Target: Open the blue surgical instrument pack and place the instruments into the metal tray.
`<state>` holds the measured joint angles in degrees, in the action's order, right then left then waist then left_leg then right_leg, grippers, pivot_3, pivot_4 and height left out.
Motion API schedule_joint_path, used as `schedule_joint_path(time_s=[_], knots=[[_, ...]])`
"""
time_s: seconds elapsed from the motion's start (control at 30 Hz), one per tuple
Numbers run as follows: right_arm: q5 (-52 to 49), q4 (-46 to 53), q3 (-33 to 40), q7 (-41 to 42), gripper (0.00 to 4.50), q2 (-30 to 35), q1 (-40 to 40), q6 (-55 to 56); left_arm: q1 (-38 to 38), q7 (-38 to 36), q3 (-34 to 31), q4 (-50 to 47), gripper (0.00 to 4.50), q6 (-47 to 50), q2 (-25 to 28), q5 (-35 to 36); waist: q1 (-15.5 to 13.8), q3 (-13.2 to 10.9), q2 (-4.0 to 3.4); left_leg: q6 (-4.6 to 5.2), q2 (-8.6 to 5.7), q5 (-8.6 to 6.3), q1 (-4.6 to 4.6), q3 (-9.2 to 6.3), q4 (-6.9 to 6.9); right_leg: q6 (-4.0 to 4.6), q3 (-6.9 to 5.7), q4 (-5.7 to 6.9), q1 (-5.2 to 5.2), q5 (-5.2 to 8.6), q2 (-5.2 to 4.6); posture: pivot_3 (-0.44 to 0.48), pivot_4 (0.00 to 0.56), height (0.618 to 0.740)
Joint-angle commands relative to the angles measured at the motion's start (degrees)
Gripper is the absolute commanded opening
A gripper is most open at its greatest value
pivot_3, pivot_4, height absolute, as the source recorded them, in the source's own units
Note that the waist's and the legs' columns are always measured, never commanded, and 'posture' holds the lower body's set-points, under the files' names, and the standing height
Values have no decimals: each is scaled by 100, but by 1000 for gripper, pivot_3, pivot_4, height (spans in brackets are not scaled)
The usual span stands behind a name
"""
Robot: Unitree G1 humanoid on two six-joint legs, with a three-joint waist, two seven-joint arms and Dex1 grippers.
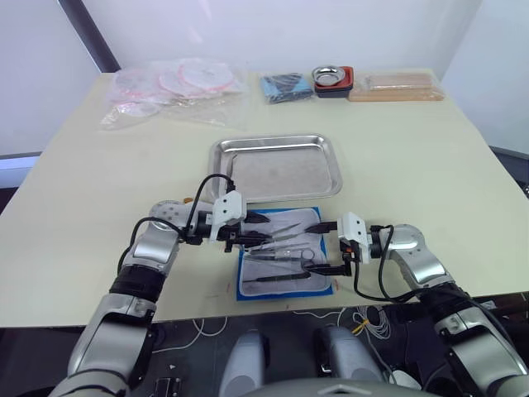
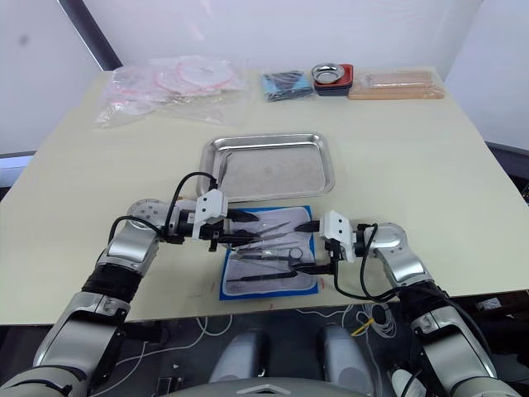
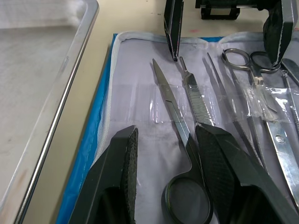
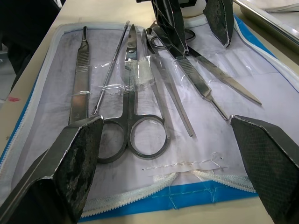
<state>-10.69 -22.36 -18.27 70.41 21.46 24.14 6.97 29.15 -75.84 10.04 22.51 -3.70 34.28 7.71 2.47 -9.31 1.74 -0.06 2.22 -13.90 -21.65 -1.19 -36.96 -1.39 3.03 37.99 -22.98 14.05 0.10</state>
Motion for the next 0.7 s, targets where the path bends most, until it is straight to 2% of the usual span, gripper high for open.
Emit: schedule_joint_path(time_s=[0.03,0.2,0.4,0.7], knots=[[552,-492,-308,-187,4500,35,-212,-145,26,73,92,-62,2075,-12,58,-168,0,6,-1,0,0,0,1,0,0,0,0,0,1,0,0,0,150,740],[553,-561,-304,-203,4500,-5,-163,-112,71,158,167,-44,2075,67,92,-315,4,11,-2,0,0,0,3,-1,-1,1,0,0,4,0,1,0,150,740],[552,-592,-313,-204,4500,-41,-168,-88,-128,-125,191,-544,2075,663,199,-2,18,16,-1,0,5,0,6,0,-2,3,1,1,6,0,7,0,150,740],[560,-601,-310,-221,4500,-44,-159,-72,-191,52,221,-558,2075,728,210,-120,18,16,-1,0,6,0,6,2,-1,3,3,-1,5,0,7,0,150,740]])
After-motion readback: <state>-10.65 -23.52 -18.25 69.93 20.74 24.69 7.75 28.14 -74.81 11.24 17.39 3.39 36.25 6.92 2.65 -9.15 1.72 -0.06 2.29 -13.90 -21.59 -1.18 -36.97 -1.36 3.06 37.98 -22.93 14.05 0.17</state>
